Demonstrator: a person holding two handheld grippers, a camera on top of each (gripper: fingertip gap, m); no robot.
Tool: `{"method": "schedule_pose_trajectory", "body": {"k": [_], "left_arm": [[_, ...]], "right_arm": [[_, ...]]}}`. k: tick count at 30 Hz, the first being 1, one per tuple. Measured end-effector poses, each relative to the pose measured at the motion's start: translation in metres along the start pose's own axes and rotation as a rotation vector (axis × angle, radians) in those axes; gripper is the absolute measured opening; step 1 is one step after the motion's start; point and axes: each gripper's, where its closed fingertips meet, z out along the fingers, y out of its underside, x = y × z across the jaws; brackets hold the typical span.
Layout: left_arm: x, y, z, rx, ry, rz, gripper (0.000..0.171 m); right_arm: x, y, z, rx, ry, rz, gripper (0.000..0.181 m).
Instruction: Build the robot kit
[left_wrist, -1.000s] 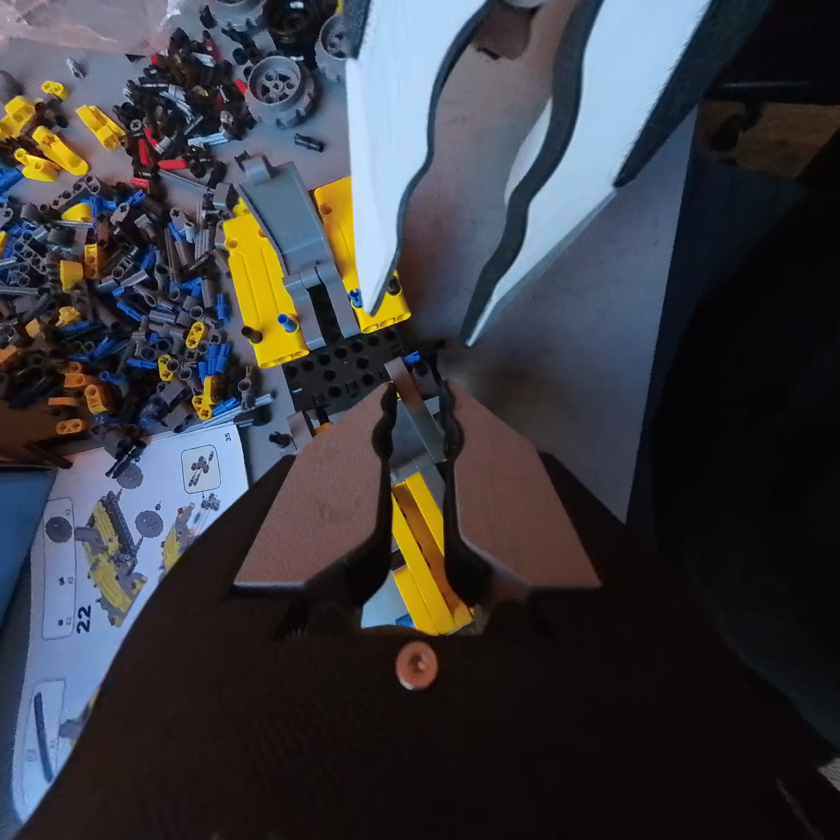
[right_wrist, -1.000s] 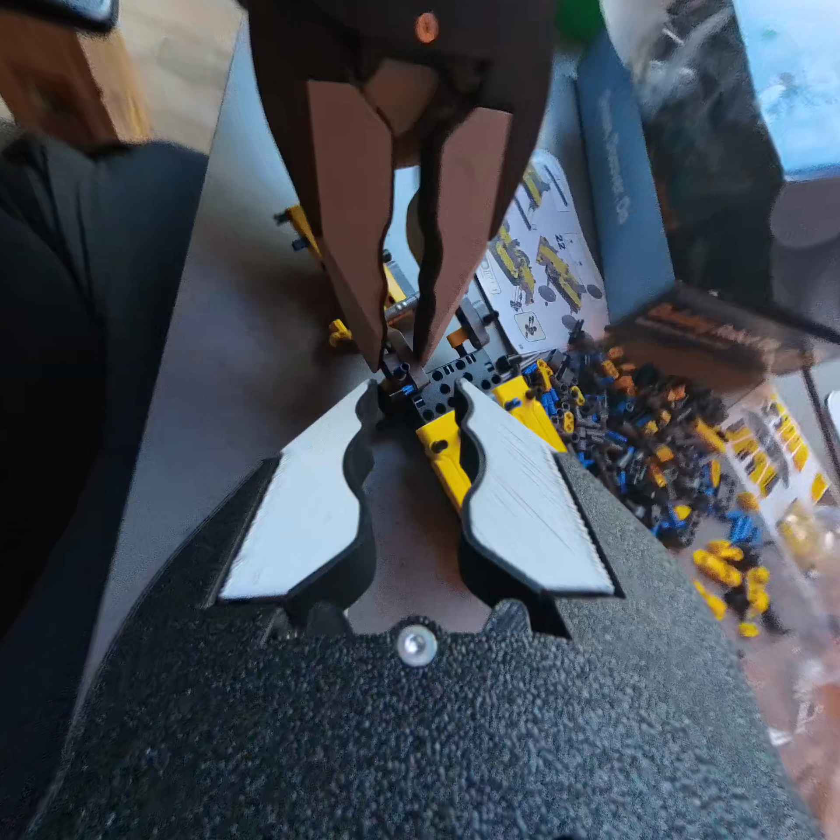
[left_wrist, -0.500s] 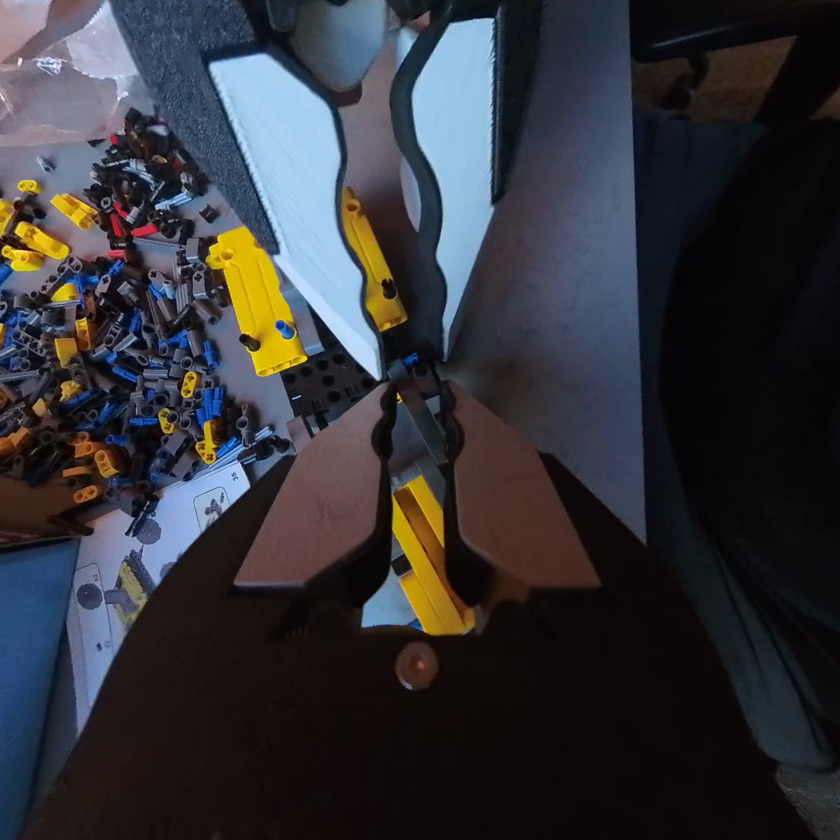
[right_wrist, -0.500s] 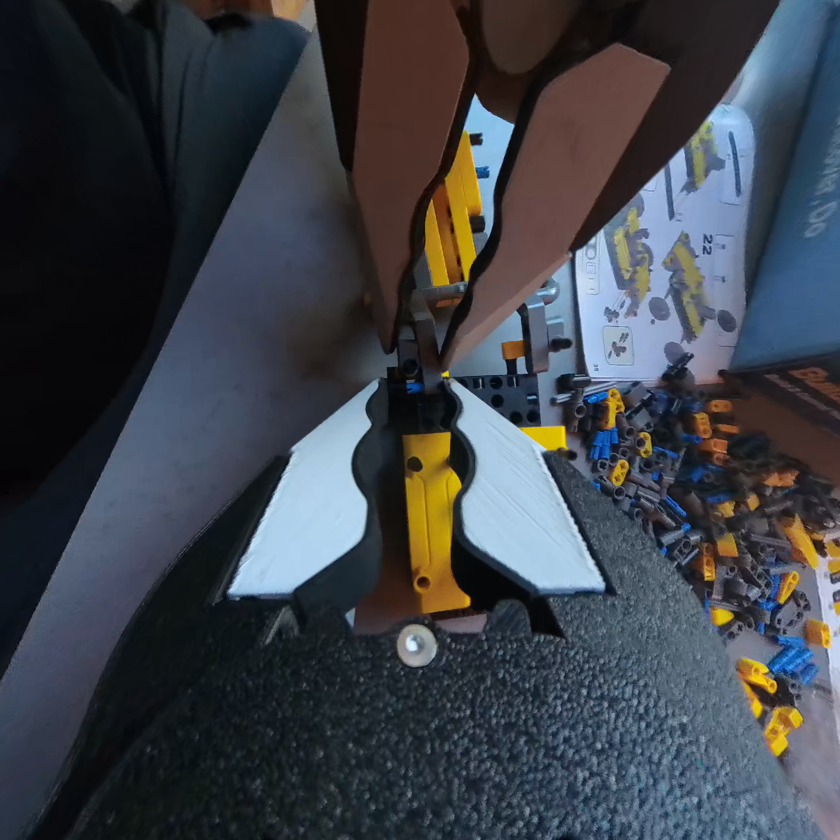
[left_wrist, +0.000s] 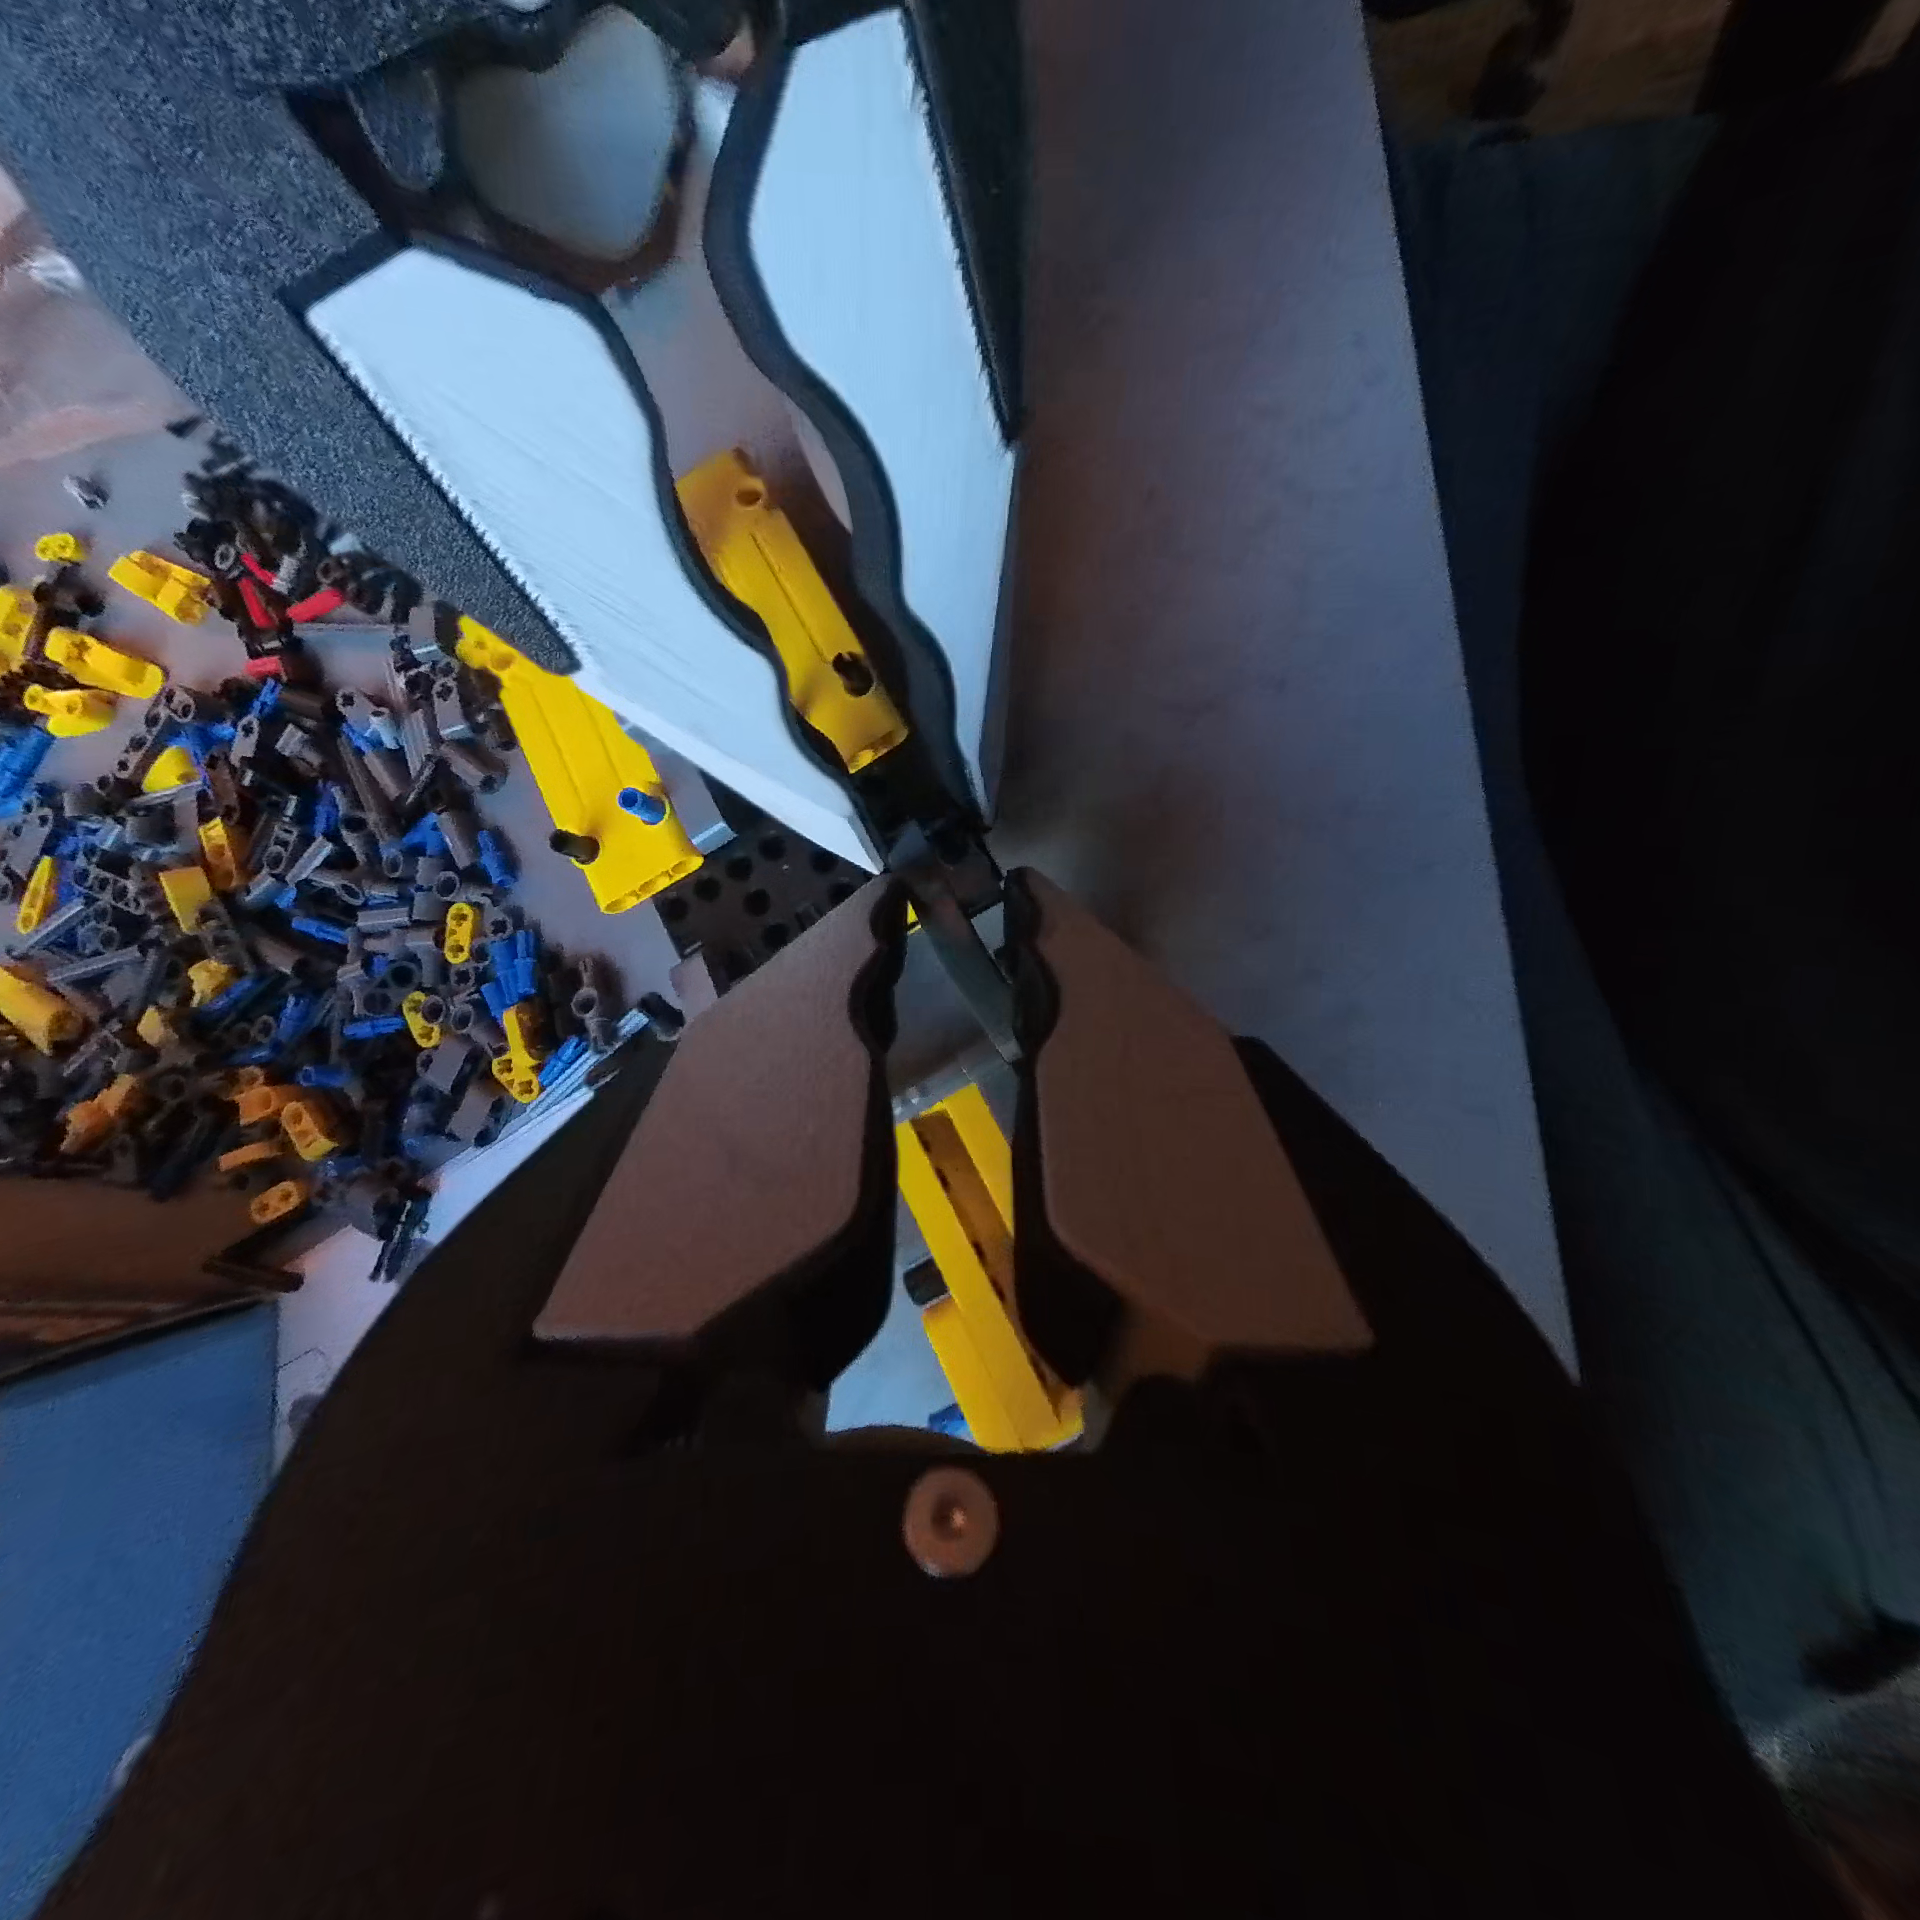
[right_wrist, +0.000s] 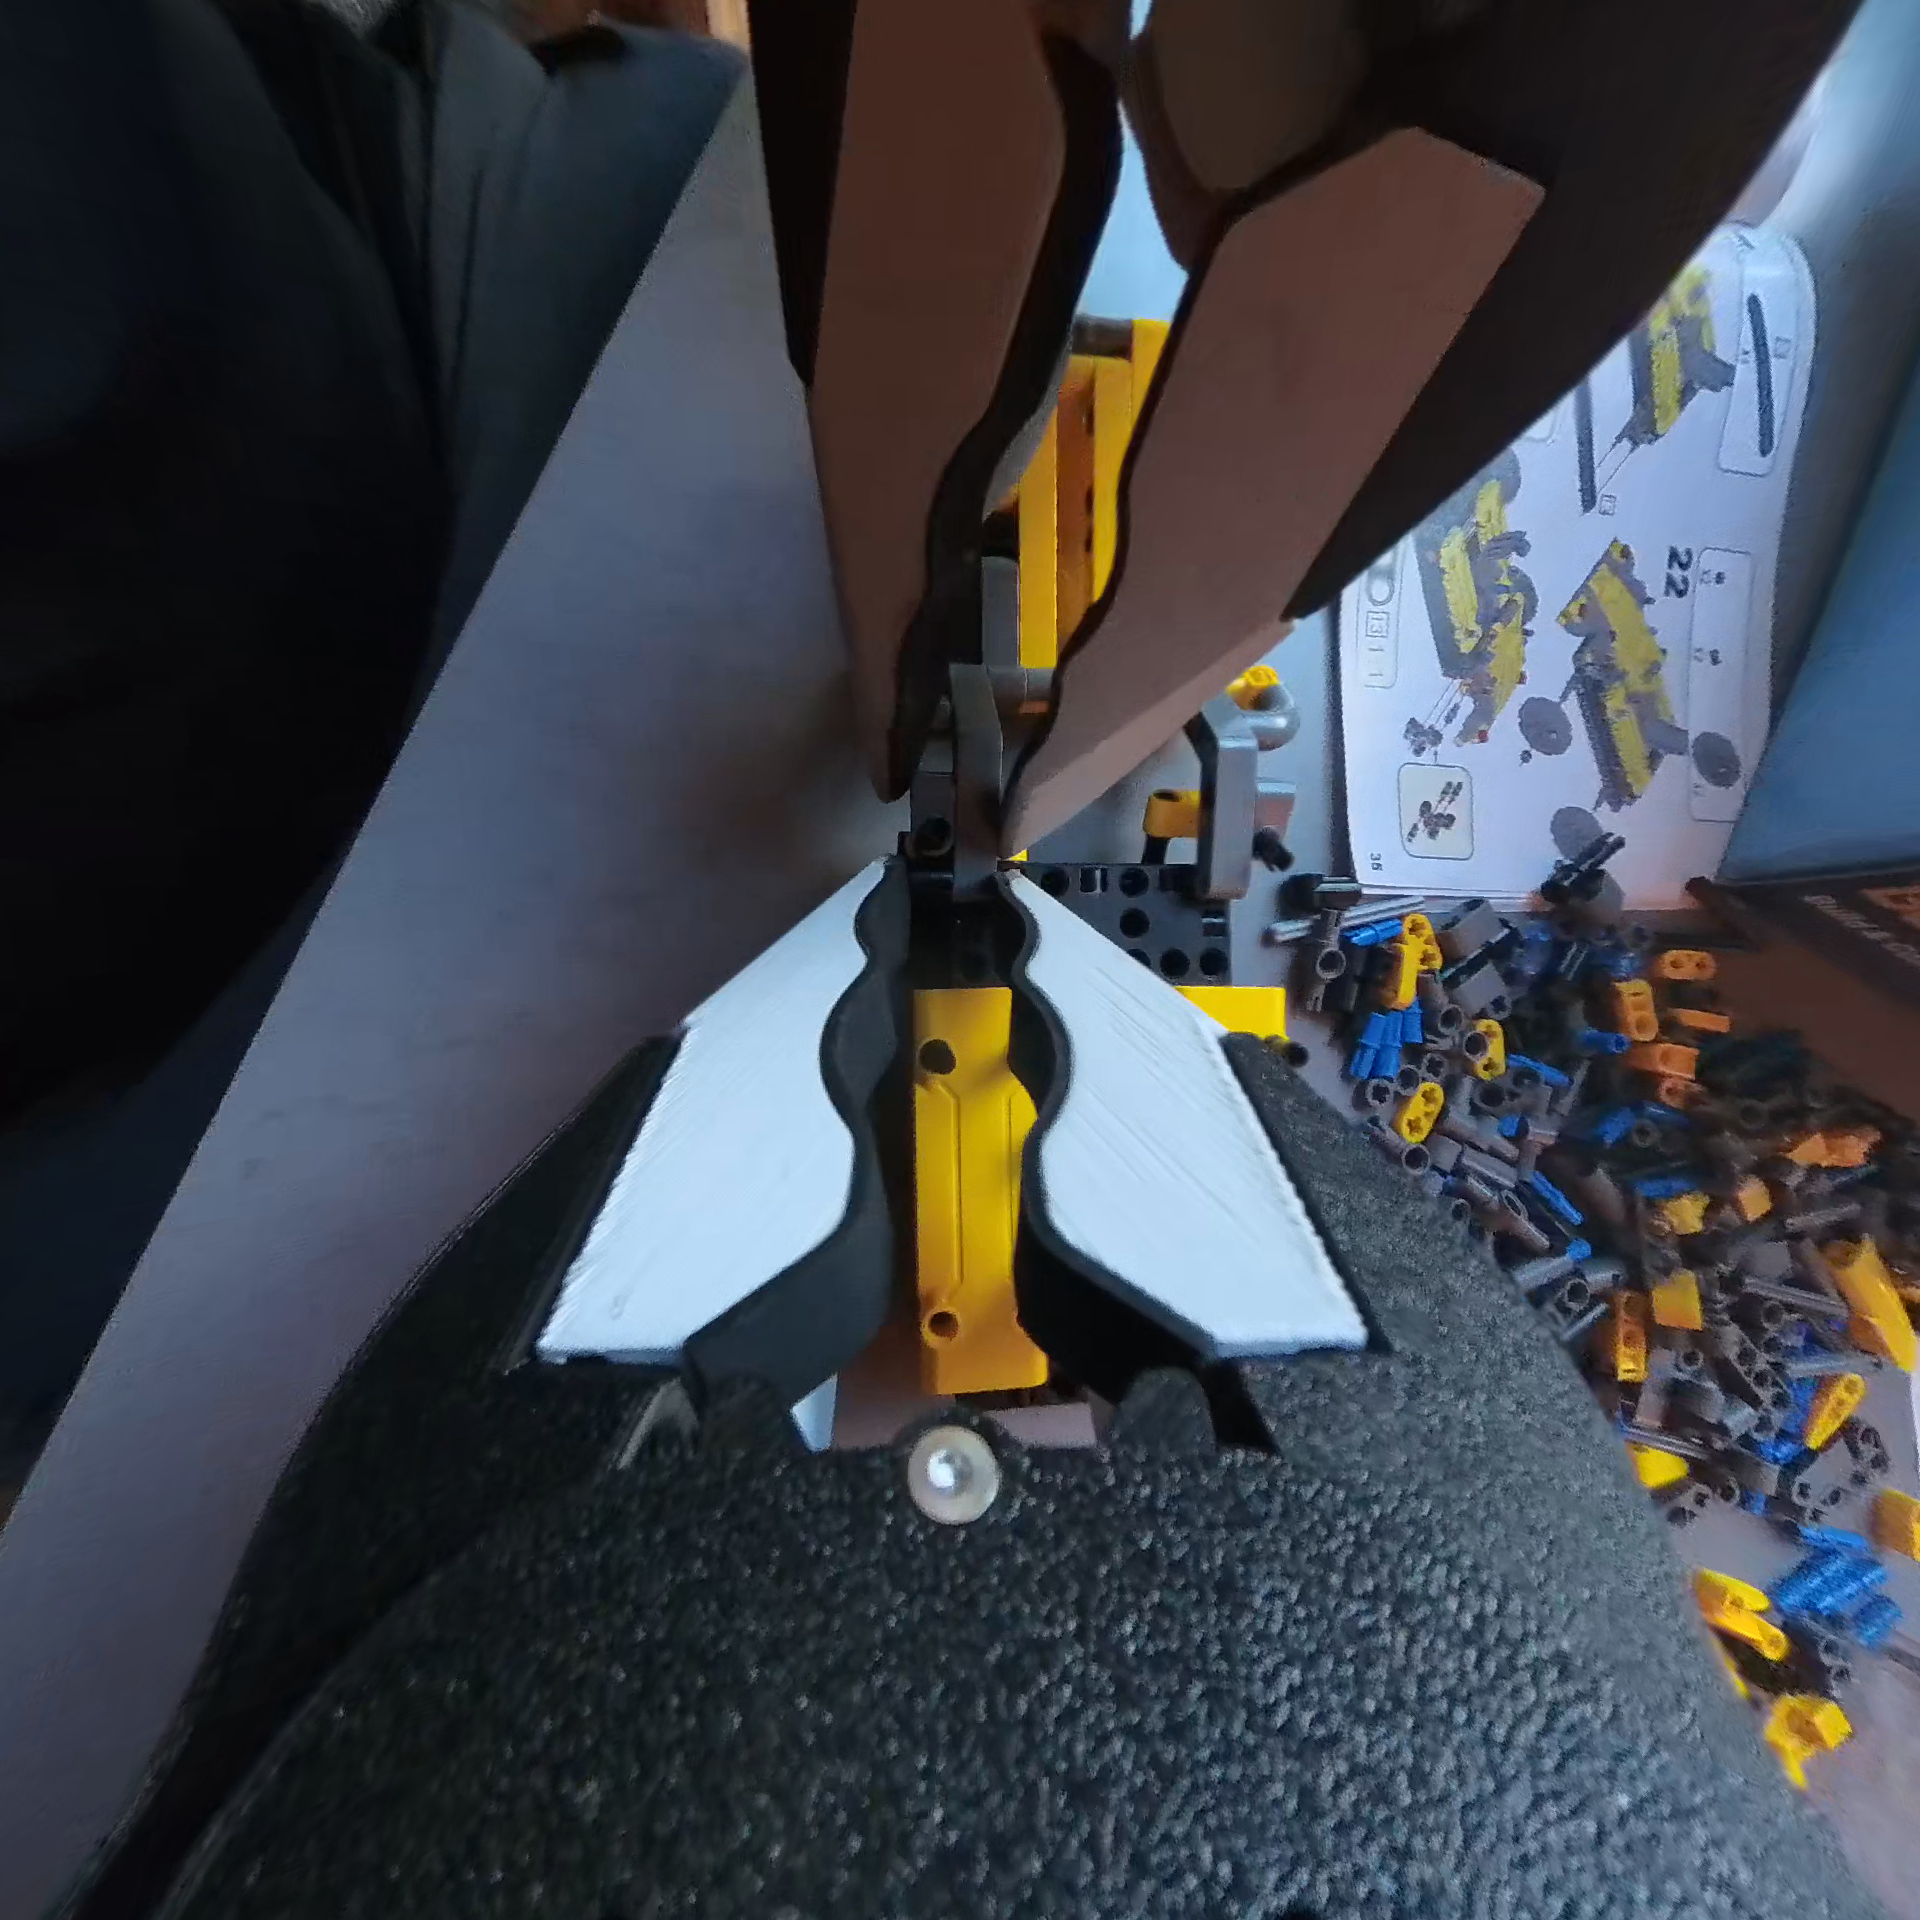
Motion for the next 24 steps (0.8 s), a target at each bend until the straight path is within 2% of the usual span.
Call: {"method": "schedule_pose_trajectory", "body": {"k": [4, 7, 10, 11, 13, 15, 16, 18, 22, 24], "left_arm": [[-0.001, 0.0, 0.0, 0.032, -0.002, -0.08, 0.016], [-0.004, -0.001, 0.001, 0.061, -0.013, -0.159, 0.015], [-0.005, -0.001, 0.001, 0.079, -0.028, -0.204, 0.015], [-0.007, 0.0, 0.002, 0.073, -0.043, -0.244, 0.017], [-0.003, 0.01, 0.004, 0.001, -0.044, -0.34, 0.034], [0.001, 0.019, 0.005, -0.066, -0.084, -0.372, 0.032], [0.003, 0.02, 0.007, -0.075, -0.101, -0.373, 0.026], [0.002, 0.019, 0.008, -0.076, -0.117, -0.401, 0.025], [0.002, 0.016, 0.005, -0.031, -0.025, -0.498, 0.024], [-0.003, 0.006, -0.004, 0.059, 0.065, -0.621, 0.024]], "right_arm": [[0.002, -0.001, -0.001, 0.042, 0.015, 0.054, 0.015], [0.011, -0.008, -0.014, 0.088, 0.159, 0.041, 0.026], [0.014, -0.014, -0.041, 0.177, 0.282, 0.109, 0.035], [0.013, -0.013, -0.051, 0.205, 0.321, 0.137, 0.036], [0.01, -0.006, -0.07, 0.261, 0.398, 0.207, 0.036], [0.005, 0.001, -0.083, 0.338, 0.442, 0.278, 0.037], [0.003, 0.003, -0.088, 0.381, 0.455, 0.316, 0.038], [0.002, 0.015, -0.092, 0.424, 0.481, 0.395, 0.041], [0.001, 0.044, -0.085, 0.409, 0.492, 0.545, 0.074], [-0.002, 0.047, -0.083, 0.407, 0.515, 0.542, 0.074]]}}
